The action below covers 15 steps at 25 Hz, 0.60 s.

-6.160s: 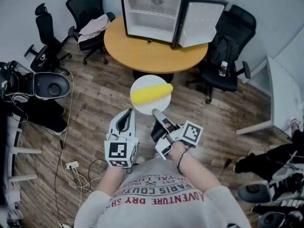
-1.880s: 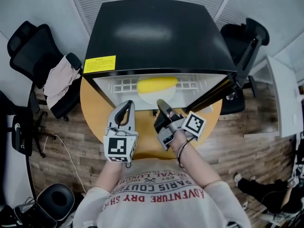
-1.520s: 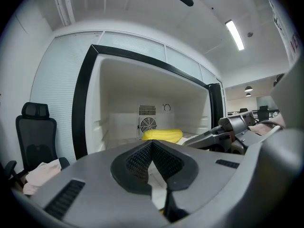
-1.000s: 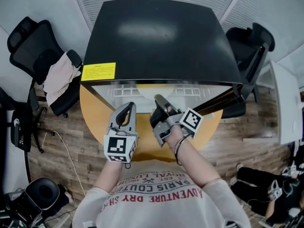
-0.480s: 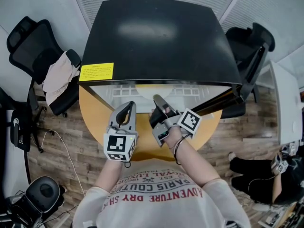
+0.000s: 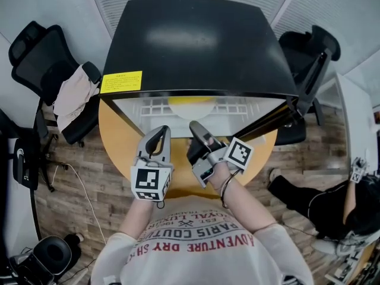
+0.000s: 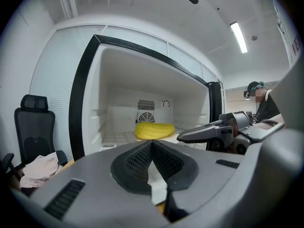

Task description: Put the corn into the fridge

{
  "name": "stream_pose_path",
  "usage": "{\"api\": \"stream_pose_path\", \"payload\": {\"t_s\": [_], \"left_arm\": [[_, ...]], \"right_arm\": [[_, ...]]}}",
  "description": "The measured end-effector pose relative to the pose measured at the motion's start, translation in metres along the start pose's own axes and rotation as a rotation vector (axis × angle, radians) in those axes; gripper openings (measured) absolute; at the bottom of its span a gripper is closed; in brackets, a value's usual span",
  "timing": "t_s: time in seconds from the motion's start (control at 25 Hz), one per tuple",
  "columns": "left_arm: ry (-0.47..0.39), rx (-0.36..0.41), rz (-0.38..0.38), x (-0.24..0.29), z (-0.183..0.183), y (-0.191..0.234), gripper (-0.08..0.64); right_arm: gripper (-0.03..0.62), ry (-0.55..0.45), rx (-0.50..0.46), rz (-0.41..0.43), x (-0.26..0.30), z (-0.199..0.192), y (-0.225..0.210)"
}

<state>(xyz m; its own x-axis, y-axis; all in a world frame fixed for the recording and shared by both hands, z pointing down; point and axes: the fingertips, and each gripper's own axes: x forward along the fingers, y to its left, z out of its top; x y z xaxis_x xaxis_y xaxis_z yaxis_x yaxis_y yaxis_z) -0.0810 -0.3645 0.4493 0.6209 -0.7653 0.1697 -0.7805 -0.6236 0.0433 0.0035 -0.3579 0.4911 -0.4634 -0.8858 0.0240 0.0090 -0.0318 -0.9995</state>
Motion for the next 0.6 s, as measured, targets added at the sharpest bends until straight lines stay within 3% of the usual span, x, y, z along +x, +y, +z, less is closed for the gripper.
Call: {"api": "stream_pose_path", "payload": {"t_s": [0.16,0.28,0.52,0.6], "left_arm": [[-0.005,0.006,-0.005,-0.006,0.001,-0.003,0.025],[-0.006,0.003,-0.009,-0.008,0.002,-0.004,0.025],[0.005,0.01,-0.035,-0.013,0.002,-0.015,0.025],[0.012,0.008,-0.041,-0.013,0.0,-0.017,0.025]], "right_arm": [[0.074,0.05,-0.005,-0.005,-0.015,-0.011,-0.004],[0.038,0.053,-0.08,-0.05,-0.022,-0.014,-0.008],[0.031,-0.011,-0.378,-0.206,-0.038,-0.008,-0.013],[0.031,0.003,-0.55,-0.221,-0.039,-0.006,-0.01]]}}
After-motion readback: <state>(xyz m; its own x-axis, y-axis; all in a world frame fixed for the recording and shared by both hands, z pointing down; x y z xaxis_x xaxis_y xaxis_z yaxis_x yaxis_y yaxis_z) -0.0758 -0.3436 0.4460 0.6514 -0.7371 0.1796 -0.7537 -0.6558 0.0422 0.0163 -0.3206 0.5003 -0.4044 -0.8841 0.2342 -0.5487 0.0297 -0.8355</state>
